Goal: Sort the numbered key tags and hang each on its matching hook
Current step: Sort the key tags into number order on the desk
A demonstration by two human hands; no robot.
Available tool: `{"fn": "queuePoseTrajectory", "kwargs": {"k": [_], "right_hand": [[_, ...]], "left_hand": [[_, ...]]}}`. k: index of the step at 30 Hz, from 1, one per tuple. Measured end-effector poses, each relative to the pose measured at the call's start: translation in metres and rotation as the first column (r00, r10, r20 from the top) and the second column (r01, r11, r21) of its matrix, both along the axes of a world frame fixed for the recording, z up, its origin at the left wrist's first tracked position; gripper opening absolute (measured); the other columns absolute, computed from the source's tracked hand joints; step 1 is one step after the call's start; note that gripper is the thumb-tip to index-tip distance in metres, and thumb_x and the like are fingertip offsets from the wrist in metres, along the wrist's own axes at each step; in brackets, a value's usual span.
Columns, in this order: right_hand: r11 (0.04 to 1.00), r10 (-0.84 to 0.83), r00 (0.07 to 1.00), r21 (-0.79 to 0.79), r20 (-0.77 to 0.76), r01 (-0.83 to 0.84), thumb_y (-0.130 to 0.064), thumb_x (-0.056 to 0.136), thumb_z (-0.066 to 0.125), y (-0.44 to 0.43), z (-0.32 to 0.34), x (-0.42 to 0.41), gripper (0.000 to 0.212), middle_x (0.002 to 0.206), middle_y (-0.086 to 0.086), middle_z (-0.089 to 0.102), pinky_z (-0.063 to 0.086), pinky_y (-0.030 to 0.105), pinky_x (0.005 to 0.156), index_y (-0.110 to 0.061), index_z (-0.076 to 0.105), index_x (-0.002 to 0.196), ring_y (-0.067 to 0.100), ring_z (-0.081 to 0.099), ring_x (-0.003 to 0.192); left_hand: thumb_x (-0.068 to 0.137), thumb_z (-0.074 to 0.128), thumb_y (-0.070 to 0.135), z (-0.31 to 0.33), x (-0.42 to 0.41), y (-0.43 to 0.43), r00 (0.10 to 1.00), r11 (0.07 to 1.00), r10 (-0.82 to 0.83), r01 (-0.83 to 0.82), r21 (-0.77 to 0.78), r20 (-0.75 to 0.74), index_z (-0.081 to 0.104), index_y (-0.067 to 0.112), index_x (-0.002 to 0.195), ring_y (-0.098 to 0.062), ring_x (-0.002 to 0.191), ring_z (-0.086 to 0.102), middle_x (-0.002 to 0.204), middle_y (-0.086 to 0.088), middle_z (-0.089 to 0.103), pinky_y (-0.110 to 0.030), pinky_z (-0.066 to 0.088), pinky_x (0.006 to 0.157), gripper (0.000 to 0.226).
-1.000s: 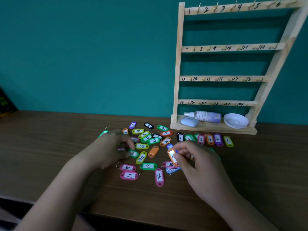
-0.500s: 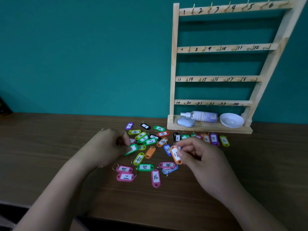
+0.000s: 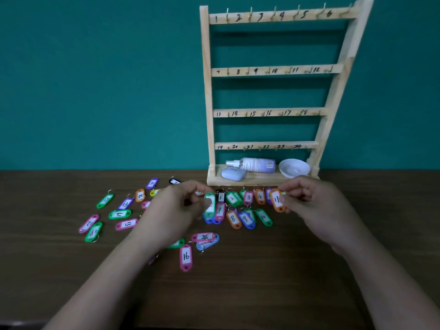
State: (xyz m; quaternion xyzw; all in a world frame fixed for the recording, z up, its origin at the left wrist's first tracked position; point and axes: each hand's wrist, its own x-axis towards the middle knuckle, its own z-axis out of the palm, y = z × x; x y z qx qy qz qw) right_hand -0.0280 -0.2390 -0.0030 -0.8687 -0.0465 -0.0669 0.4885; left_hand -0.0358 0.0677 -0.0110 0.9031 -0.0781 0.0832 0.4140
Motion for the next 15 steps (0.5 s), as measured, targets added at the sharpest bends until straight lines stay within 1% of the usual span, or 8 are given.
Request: {"fn": "queuePoseTrajectory", "kwargs": {"k": [3, 5, 6, 9, 10, 12, 13, 15], "right_hand": [[0.997, -0.028, 0.999, -0.072, -0.027, 0.026, -0.027, 0.097, 0.078, -0.009, -0.005, 0.002, 0.017, 0.089, -0.017, 0.078, 0.057, 0.036, 0.078, -0.041, 0.073, 0.103, -0.002, 0.072, 0.080], [0.994, -0.040, 0.998, -0.108, -0.056, 0.034, -0.030, 0.096, 0.078, -0.011, -0.009, 0.004, 0.015, 0.094, -0.012, 0.077, 0.058, 0.037, 0.080, -0.041, 0.073, 0.106, 0.003, 0.072, 0.082], [0.992, -0.042, 0.997, -0.119, -0.070, 0.033, -0.030, 0.096, 0.078, -0.011, -0.011, 0.005, 0.015, 0.098, -0.011, 0.076, 0.058, 0.035, 0.079, -0.041, 0.073, 0.107, 0.004, 0.071, 0.085], [0.987, -0.046, 0.994, -0.155, -0.100, 0.030, -0.033, 0.097, 0.078, -0.009, -0.017, 0.007, 0.015, 0.102, -0.013, 0.073, 0.054, 0.027, 0.071, -0.041, 0.072, 0.109, 0.002, 0.070, 0.088], [0.985, -0.047, 0.993, -0.170, -0.105, 0.028, -0.033, 0.097, 0.077, -0.008, -0.019, 0.007, 0.015, 0.103, -0.013, 0.073, 0.051, 0.024, 0.068, -0.041, 0.072, 0.110, 0.001, 0.070, 0.088], [0.978, -0.058, 0.993, -0.205, -0.105, 0.036, -0.033, 0.098, 0.076, -0.006, -0.021, 0.009, 0.014, 0.103, -0.012, 0.072, 0.047, 0.022, 0.065, -0.039, 0.072, 0.110, 0.001, 0.068, 0.089], [0.975, -0.070, 0.992, -0.219, -0.102, 0.046, -0.032, 0.099, 0.076, -0.007, -0.022, 0.011, 0.014, 0.102, -0.012, 0.072, 0.047, 0.023, 0.066, -0.039, 0.072, 0.110, 0.001, 0.068, 0.089], [0.968, -0.097, 0.991, -0.240, -0.095, 0.072, -0.030, 0.099, 0.076, -0.009, -0.022, 0.013, 0.014, 0.101, -0.012, 0.071, 0.046, 0.023, 0.066, -0.038, 0.072, 0.110, 0.001, 0.066, 0.089]], "left_hand": [[0.098, 0.074, 0.033, -0.001, 0.005, -0.023, 1.000, 1.000, -0.020, 0.020, -0.003, 0.023, 0.073, 0.040, 0.096, -0.012, 0.070, 0.067, 0.080, 0.009, 0.073, -0.025, 0.050, 0.063, 0.007], [0.097, 0.074, 0.034, -0.003, 0.008, -0.037, 0.999, 1.000, -0.027, 0.027, -0.008, 0.024, 0.073, 0.038, 0.092, -0.012, 0.071, 0.070, 0.078, 0.009, 0.075, -0.029, 0.054, 0.066, 0.007], [0.097, 0.074, 0.033, -0.004, 0.009, -0.043, 0.999, 0.999, -0.030, 0.030, -0.011, 0.020, 0.074, 0.038, 0.091, -0.014, 0.070, 0.070, 0.077, 0.009, 0.075, -0.033, 0.054, 0.066, 0.008], [0.097, 0.072, 0.030, -0.008, 0.013, -0.059, 0.999, 0.999, -0.032, 0.032, -0.008, 0.019, 0.075, 0.040, 0.086, -0.017, 0.062, 0.067, 0.070, 0.011, 0.073, -0.030, 0.050, 0.056, 0.015], [0.097, 0.072, 0.030, -0.009, 0.014, -0.063, 0.999, 1.000, -0.028, 0.028, -0.005, 0.015, 0.075, 0.040, 0.084, -0.014, 0.061, 0.067, 0.071, 0.012, 0.073, -0.030, 0.051, 0.057, 0.016], [0.096, 0.074, 0.030, -0.010, 0.017, -0.068, 1.000, 1.000, -0.020, 0.020, 0.000, 0.007, 0.077, 0.038, 0.082, -0.003, 0.061, 0.066, 0.074, 0.015, 0.074, -0.021, 0.050, 0.057, 0.016], [0.095, 0.075, 0.030, -0.010, 0.018, -0.071, 1.000, 1.000, -0.018, 0.018, -0.004, -0.001, 0.078, 0.037, 0.082, 0.000, 0.059, 0.065, 0.074, 0.017, 0.074, -0.016, 0.046, 0.056, 0.015], [0.095, 0.076, 0.031, -0.009, 0.021, -0.076, 1.000, 1.000, -0.018, 0.017, -0.025, -0.022, 0.080, 0.035, 0.083, 0.003, 0.057, 0.065, 0.073, 0.019, 0.074, -0.012, 0.043, 0.055, 0.013]]}}
